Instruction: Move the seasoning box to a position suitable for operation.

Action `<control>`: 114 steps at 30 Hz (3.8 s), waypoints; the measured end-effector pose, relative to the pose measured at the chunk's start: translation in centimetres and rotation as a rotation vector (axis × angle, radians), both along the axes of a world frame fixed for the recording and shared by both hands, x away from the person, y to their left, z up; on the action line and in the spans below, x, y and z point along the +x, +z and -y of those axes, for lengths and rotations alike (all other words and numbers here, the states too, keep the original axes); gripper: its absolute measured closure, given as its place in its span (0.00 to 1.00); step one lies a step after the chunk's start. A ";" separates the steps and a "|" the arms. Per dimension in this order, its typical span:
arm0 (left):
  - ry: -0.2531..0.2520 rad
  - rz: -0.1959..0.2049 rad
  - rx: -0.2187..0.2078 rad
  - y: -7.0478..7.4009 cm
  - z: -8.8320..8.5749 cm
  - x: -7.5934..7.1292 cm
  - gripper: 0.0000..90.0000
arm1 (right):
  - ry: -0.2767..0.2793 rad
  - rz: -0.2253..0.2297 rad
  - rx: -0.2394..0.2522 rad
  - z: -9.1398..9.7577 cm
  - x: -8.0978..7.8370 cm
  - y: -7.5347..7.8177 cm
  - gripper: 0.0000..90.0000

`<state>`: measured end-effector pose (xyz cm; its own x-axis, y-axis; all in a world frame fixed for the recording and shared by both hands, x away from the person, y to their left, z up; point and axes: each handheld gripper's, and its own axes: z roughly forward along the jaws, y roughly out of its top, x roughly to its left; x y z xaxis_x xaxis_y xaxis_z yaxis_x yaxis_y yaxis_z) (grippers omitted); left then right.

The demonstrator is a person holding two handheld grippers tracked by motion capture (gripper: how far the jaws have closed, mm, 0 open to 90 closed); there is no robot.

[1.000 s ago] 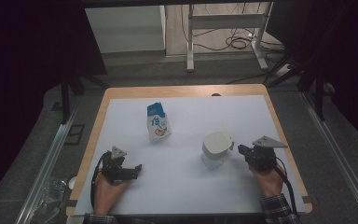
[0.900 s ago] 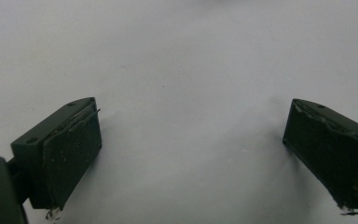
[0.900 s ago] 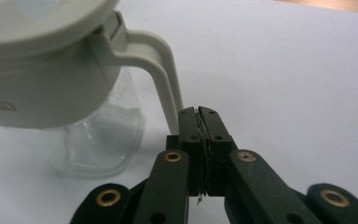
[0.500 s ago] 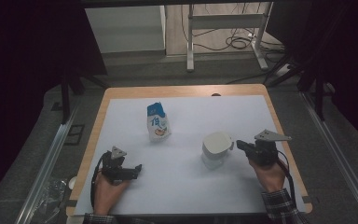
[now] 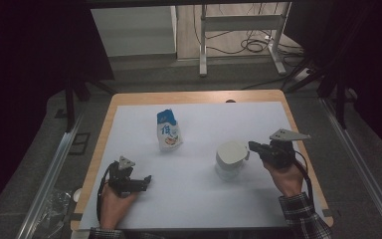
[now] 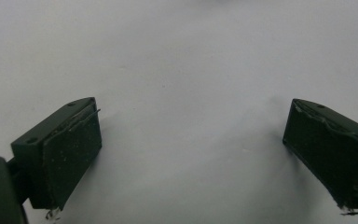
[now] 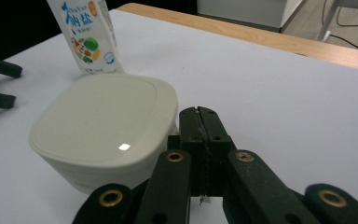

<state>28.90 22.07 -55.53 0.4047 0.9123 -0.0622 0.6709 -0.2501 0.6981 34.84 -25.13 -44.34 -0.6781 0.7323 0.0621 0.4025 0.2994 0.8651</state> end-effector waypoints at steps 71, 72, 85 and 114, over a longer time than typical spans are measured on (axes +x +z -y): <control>-0.003 -0.003 0.005 0.0 0.0 0.0 0.04 | -0.016 -0.010 0.002 -0.5 1.0 -1.5 0.99; -0.003 -0.003 0.005 0.0 0.0 0.0 0.04 | -0.016 -0.010 0.002 -0.5 1.0 -1.5 0.99; -0.003 -0.004 0.007 0.0 0.0 0.0 0.04 | -0.045 0.032 -0.044 0.2 0.5 -2.3 0.94; -0.009 0.000 0.006 0.1 0.0 0.0 0.05 | -0.085 -0.019 -0.159 3.1 -2.0 -6.7 0.37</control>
